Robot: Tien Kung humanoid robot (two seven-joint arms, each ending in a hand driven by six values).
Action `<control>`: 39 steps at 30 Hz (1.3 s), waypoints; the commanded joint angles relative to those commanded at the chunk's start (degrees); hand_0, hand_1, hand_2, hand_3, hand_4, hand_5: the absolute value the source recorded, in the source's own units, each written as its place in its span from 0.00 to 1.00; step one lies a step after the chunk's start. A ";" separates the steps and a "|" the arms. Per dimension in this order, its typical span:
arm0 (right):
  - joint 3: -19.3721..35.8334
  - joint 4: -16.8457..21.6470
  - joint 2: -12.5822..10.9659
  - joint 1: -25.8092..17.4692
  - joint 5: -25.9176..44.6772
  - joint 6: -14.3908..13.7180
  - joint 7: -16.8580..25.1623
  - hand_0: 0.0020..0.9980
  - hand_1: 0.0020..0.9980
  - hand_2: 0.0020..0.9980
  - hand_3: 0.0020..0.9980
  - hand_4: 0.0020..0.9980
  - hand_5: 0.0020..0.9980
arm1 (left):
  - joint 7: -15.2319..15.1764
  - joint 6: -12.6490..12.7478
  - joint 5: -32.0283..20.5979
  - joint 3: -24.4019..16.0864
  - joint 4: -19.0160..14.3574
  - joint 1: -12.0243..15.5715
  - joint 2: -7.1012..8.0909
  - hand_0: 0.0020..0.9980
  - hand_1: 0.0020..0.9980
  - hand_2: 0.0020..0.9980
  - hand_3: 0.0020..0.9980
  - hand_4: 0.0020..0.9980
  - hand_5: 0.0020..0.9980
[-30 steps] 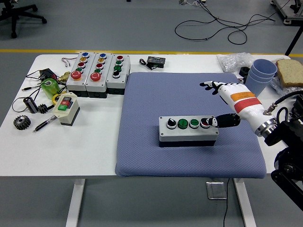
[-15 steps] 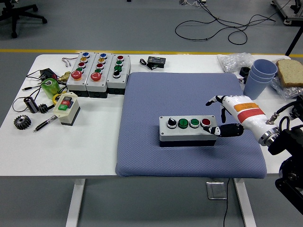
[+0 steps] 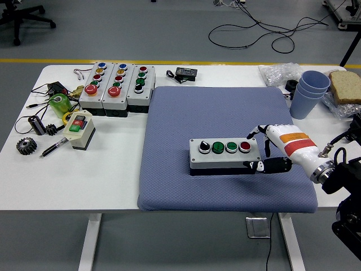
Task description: Pick up the button,place it on the desk,press the button,press the button
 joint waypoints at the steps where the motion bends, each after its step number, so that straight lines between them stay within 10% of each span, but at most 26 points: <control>1: 0.04 0.09 0.00 -0.24 0.00 0.03 0.05 0.02 0.00 0.21 0.64 0.93 0.48 | 0.02 -0.01 0.14 -0.06 0.00 0.02 0.00 0.60 0.63 0.68 0.55 0.36 0.70; 39: -1.39 0.18 1.17 0.88 -0.21 1.32 -2.01 0.03 0.00 0.21 0.64 0.92 0.49 | -0.02 -0.02 -0.20 0.18 0.00 -0.10 0.00 0.60 0.63 0.68 0.55 0.36 0.70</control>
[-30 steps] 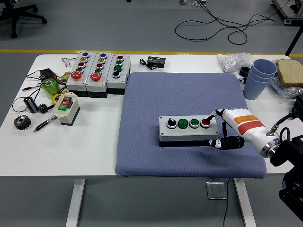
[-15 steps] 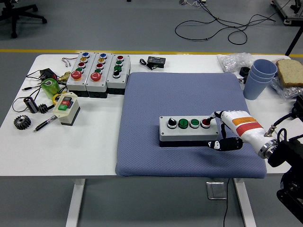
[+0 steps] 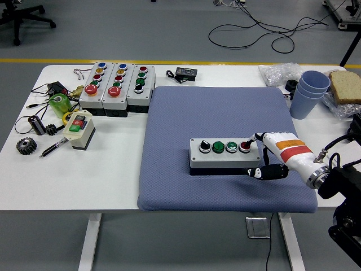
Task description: Pick up the button,place it on the desk,press the button,press the button
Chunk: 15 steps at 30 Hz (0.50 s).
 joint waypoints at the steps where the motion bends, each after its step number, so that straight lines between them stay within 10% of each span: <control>1: 0.07 0.17 0.20 0.13 -0.11 0.16 -0.12 0.03 0.00 0.21 0.64 0.92 0.49 | 0.00 0.00 0.00 -0.01 0.00 0.01 0.00 0.60 0.63 0.68 0.55 0.36 0.70; 15: -1.75 -0.34 3.02 2.29 -0.53 1.50 -1.04 0.03 0.00 0.21 0.64 0.91 0.49 | -0.10 0.06 -0.35 0.24 0.00 -0.12 0.00 0.60 0.63 0.68 0.55 0.36 0.70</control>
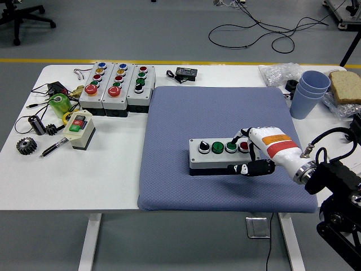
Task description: Pick up the button,place it on the desk,press the button,press the button
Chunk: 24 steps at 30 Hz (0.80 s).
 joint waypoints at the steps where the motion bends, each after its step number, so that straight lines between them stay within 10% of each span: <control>1: -0.03 -0.09 0.05 0.05 -0.03 0.05 -0.03 0.03 0.00 0.21 0.64 0.91 0.49 | -0.01 0.00 -0.03 0.03 0.00 -0.01 0.00 0.60 0.63 0.68 0.55 0.36 0.70; 17: -1.81 -2.10 0.66 0.59 -0.50 2.24 -1.25 0.03 0.00 0.21 0.64 0.91 0.48 | 0.11 0.01 0.06 -0.09 0.00 -0.10 0.00 0.60 0.63 0.68 0.55 0.36 0.70; 24: 0.33 -0.85 0.62 0.24 2.76 -2.36 0.29 0.12 0.02 0.30 0.68 0.91 0.48 | 0.20 -0.06 0.30 -0.15 0.00 -0.07 0.00 0.60 0.63 0.68 0.55 0.36 0.70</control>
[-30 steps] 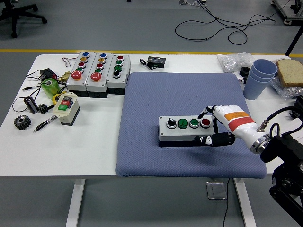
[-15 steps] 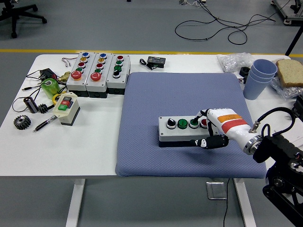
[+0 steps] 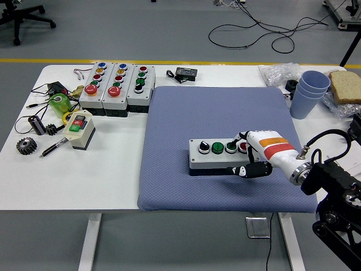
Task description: Pick up the button,place it on the desk,press the button,press the button
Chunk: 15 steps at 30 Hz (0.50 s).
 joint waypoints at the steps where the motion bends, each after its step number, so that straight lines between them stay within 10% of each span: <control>1: 0.57 0.27 -0.04 -0.11 1.51 -1.06 0.51 0.12 0.02 0.30 0.68 0.91 0.48 | 0.00 0.00 0.02 0.00 0.00 0.04 0.00 0.60 0.63 0.68 0.55 0.36 0.70; 3: 1.25 0.56 -0.08 -0.25 4.74 -2.01 1.09 0.12 0.02 0.30 0.68 0.91 0.48 | 0.01 0.01 0.04 -0.02 0.00 0.10 0.00 0.60 0.63 0.68 0.55 0.36 0.70; 4: 1.45 0.60 -0.08 -0.29 5.26 -2.24 1.20 0.41 0.33 0.54 0.78 0.90 0.48 | 0.02 0.01 0.09 -0.05 0.00 0.11 0.00 0.60 0.63 0.68 0.55 0.36 0.70; 15: 5.48 0.38 0.15 -2.49 28.98 -11.16 7.77 0.59 0.54 0.67 0.79 0.91 0.47 | 0.06 -0.14 0.71 -0.23 0.00 0.53 0.00 0.60 0.63 0.68 0.55 0.36 0.70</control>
